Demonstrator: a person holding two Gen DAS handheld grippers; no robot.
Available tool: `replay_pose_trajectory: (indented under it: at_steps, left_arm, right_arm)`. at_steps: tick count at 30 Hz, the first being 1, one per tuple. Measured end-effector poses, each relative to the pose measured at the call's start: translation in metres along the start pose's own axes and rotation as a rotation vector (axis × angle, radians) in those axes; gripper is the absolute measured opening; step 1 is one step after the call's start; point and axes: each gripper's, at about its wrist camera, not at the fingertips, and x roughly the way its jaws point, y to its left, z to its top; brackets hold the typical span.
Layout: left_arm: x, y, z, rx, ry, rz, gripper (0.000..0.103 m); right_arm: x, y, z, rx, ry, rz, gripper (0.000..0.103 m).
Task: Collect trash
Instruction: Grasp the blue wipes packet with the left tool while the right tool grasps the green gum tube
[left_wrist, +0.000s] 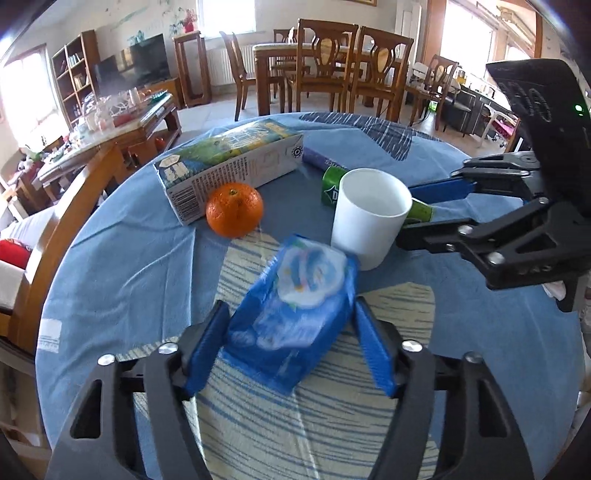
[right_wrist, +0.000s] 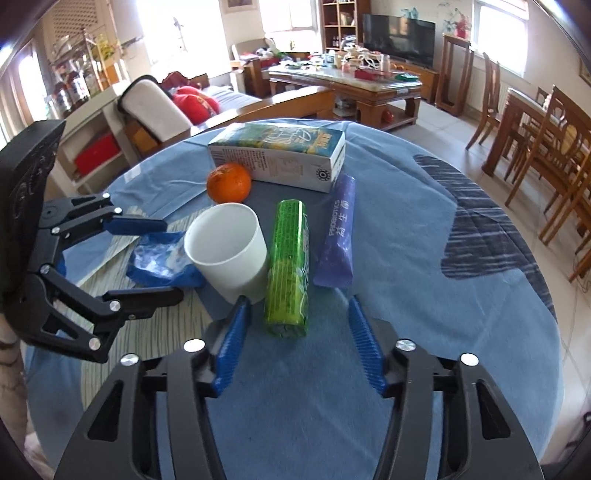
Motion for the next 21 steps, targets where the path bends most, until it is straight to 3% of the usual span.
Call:
replay_pose_trajectory:
  at_steps: [5,10,21]
  left_arm:
    - [0.0,-0.002,0.002,0.001,-0.007,0.004,0.058]
    - [-0.002,-0.001,0.002,-0.028,-0.017,-0.015,0.042]
    - [-0.035,-0.022,-0.01,-0.059,-0.077,-0.026,0.042]
  right_arm:
    - [0.003,-0.001,0.002,0.005,-0.011,-0.003,0.026]
    - [-0.003,-0.008,-0.002,0.045,-0.024,0.001,0.023]
    - [-0.069,-0.007,-0.04,0.142,-0.135,0.042,0.023]
